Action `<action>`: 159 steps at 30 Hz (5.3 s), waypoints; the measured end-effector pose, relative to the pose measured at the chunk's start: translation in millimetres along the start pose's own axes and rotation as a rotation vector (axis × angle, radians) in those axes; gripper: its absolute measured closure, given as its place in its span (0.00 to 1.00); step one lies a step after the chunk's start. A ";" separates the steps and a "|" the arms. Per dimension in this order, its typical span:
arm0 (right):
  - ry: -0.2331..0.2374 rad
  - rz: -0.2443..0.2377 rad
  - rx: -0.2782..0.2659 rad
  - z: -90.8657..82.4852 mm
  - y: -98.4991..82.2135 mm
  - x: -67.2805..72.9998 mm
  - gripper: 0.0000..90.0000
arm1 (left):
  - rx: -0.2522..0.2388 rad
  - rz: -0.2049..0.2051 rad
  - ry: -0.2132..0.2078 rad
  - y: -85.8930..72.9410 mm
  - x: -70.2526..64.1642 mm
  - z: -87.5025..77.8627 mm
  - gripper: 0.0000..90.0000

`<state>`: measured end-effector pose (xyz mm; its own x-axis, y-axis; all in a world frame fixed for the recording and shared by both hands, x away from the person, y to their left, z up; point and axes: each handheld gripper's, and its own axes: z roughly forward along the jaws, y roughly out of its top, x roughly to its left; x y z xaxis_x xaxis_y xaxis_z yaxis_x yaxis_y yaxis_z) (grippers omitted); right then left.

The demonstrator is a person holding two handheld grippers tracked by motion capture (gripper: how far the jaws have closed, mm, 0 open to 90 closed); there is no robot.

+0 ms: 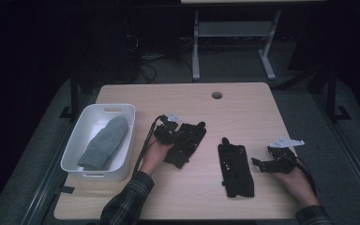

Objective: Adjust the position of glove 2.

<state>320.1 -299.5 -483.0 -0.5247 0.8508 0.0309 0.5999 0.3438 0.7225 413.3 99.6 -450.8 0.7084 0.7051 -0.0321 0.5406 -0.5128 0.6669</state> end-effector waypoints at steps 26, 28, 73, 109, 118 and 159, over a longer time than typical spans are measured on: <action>0.002 -0.002 0.001 -0.3 -0.2 0.3 0.16 | 0.081 0.067 -0.175 -32.8 -46.0 -21.2 0.99; 0.003 -0.002 0.000 -0.3 -0.2 0.3 0.16 | 0.087 0.076 -0.191 -35.2 -50.8 -23.4 0.99; 0.195 -0.147 0.105 -12.2 10.1 51.1 1.00 | 0.005 0.024 -0.158 -57.5 -51.6 -30.6 0.91; 0.244 -0.177 0.104 1.9 24.2 70.5 1.00 | -0.140 -0.086 -0.241 -28.4 -45.0 -34.6 0.96; 0.271 -0.170 0.097 11.4 33.2 77.5 1.00 | -0.203 -0.078 -0.314 -2.4 -51.4 -44.1 0.96; 0.184 -0.125 0.022 13.1 50.7 55.0 0.87 | -0.168 -0.018 -0.418 26.0 -101.9 1.2 0.81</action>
<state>329.6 -230.1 -453.7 -0.6961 0.7146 0.0691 0.5354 0.4525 0.7132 355.7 13.8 -431.1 0.8406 0.4372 -0.3199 0.4980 -0.3912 0.7739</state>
